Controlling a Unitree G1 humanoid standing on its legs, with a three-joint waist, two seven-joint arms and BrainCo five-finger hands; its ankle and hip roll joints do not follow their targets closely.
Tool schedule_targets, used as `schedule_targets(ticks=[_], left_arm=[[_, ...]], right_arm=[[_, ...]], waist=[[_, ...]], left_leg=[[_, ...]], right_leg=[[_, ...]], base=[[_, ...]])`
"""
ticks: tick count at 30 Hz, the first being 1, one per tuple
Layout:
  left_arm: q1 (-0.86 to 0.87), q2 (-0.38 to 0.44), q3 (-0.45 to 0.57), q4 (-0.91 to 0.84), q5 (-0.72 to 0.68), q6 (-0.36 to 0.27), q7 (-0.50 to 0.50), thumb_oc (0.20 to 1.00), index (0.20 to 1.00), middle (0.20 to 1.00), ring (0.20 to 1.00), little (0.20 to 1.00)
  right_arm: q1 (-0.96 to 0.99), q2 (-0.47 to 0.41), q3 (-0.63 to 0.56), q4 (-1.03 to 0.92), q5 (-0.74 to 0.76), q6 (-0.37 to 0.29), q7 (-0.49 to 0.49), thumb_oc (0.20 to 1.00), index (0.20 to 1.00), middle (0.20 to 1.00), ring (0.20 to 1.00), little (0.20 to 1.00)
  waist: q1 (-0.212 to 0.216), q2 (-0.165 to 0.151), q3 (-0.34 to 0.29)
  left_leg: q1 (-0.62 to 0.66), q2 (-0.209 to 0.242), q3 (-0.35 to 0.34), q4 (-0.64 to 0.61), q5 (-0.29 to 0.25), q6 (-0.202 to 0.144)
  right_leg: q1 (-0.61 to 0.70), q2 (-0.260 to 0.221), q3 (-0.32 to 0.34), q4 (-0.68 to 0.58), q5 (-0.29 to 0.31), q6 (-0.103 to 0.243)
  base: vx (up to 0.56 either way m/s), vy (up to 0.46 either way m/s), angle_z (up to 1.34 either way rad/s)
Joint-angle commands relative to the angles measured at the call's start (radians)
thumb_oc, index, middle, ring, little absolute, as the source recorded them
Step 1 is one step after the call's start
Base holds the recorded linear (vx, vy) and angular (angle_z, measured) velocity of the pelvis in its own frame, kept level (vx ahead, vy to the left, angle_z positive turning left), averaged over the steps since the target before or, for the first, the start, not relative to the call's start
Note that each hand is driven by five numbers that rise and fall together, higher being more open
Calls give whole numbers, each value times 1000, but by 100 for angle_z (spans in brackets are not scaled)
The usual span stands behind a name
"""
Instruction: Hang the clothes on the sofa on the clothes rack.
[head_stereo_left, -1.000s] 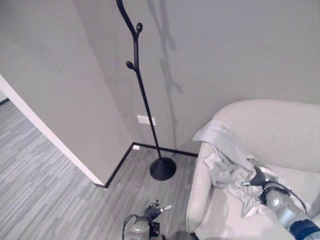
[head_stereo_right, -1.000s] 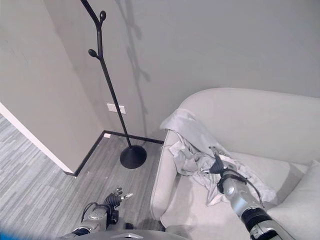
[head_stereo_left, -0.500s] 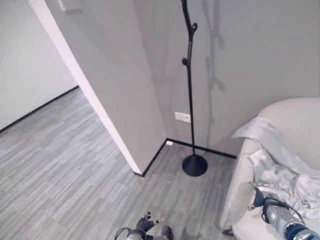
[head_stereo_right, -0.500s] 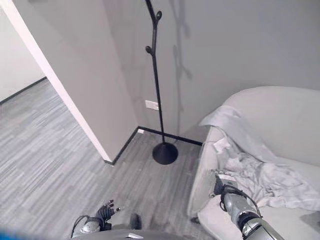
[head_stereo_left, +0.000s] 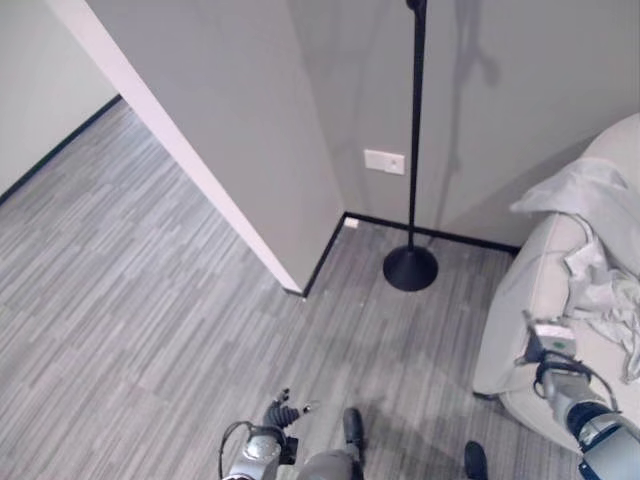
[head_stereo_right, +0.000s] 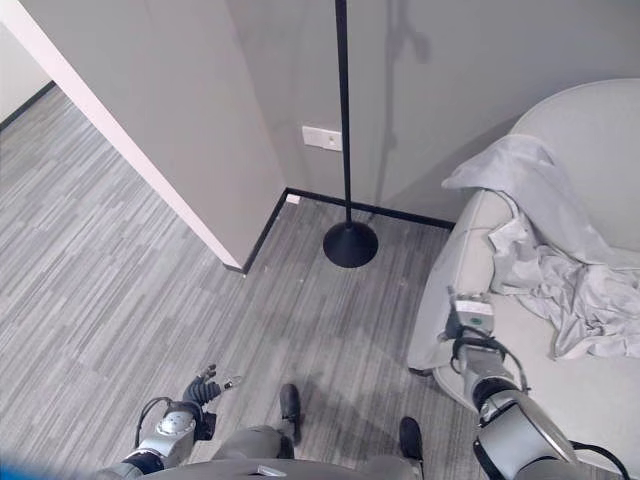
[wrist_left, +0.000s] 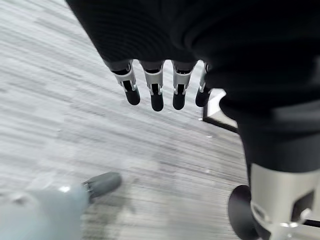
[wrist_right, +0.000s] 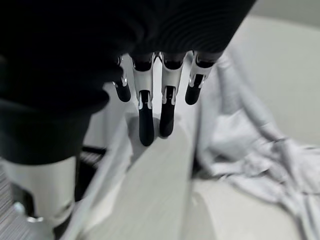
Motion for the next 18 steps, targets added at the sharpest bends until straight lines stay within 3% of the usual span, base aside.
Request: schedule_targets(ticks=[1, 8, 12, 14, 18], left_arm=[[-50, -8, 52, 63, 33, -22, 39, 1000, 1000, 1000, 1000, 1000], [-16, -19, 128, 121, 45, 22, 25, 1000, 1000, 1000, 1000, 1000], [-19, -15, 125, 163, 172, 63, 15, 1000, 1000, 1000, 1000, 1000], [-24, -6, 120, 166, 221, 67, 2, 1000, 1000, 1000, 1000, 1000], [-37, 10, 111, 149, 245, 64, -4, 1000, 1000, 1000, 1000, 1000]], right_arm=[[-32, -94, -53, -115, 28, 56, -109, 1000, 1000, 1000, 1000, 1000], [171, -130, -229, -369, -31, 76, -111, 1000, 1000, 1000, 1000, 1000], [268, -124, -300, -470, -52, 76, -101, 1000, 1000, 1000, 1000, 1000], [275, -102, -288, -508, -50, 57, -80, 1000, 1000, 1000, 1000, 1000], [285, -88, -261, -518, -56, 42, -51, 1000, 1000, 1000, 1000, 1000]], waist=[[-14, -37, 30], [-60, -63, 12], [-101, -69, -15], [-120, -62, 2], [-129, -52, 15]], left_leg=[[-150, 70, -88, 139, -22, -59], [-110, 50, -102, 192, -104, -32], [6, 1, -84, 137, -128, -1], [98, -21, -43, 65, -138, 28], [185, -23, 3, 10, -149, 34]], right_leg=[[85, 23, -44, -13, 47, -71], [136, -17, -46, 9, 52, -57], [119, -59, -8, 120, 169, -48], [64, -62, 20, 248, 265, -74], [43, -60, -44, 287, 242, -79]], base=[[68, -2, -2], [110, 89, 5], [147, 211, 1], [107, 257, -16], [108, 158, -75]])
